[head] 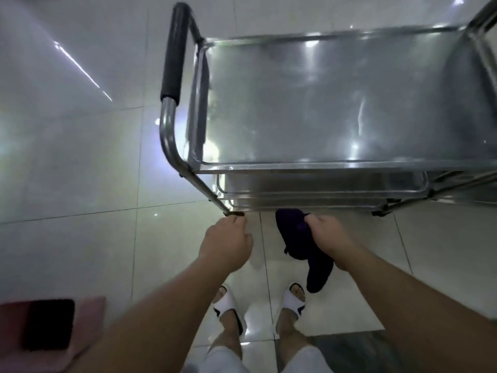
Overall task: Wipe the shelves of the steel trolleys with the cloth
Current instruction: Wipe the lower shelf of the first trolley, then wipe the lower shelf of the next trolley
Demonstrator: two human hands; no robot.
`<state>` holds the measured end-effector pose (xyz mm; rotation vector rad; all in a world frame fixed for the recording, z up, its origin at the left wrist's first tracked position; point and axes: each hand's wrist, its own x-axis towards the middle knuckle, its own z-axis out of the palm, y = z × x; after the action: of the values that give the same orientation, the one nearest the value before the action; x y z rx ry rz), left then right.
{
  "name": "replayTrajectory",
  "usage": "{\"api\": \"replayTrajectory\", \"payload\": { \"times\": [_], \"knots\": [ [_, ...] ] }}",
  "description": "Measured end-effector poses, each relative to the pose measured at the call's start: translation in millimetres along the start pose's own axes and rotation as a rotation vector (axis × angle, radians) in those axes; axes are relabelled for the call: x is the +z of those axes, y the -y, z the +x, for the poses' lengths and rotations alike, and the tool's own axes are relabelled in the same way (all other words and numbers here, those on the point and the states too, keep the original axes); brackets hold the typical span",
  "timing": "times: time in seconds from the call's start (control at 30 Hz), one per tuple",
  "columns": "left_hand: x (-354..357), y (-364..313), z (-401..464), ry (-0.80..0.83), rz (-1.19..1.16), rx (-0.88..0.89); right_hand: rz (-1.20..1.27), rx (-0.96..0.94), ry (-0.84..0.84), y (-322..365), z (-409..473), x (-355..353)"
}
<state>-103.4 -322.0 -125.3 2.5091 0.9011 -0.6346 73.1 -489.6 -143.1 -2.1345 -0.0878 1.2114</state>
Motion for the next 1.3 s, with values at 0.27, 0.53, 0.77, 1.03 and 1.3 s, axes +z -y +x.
{"api": "replayTrajectory", "payload": {
  "times": [0.27, 0.53, 0.77, 1.03, 1.3],
  "knots": [
    [-52, 60, -104, -0.052, -0.117, -0.158, -0.612, -0.225, 0.151, 97, -87, 46],
    [-92, 182, -160, -0.085, -0.177, -0.210, -0.997, -0.421, 0.179, 185, -154, 160],
    [-136, 299, -198, -0.139, -0.187, -0.239, -1.214, -0.527, 0.170, 253, -189, 286],
    [-182, 388, -180, -0.166, -0.231, -0.322, -1.291, -0.659, 0.214, 332, -179, 364],
    [-265, 435, -94, -0.206, -0.177, -0.356, -1.279, -0.701, 0.197, 443, -93, 386]
  ]
}}
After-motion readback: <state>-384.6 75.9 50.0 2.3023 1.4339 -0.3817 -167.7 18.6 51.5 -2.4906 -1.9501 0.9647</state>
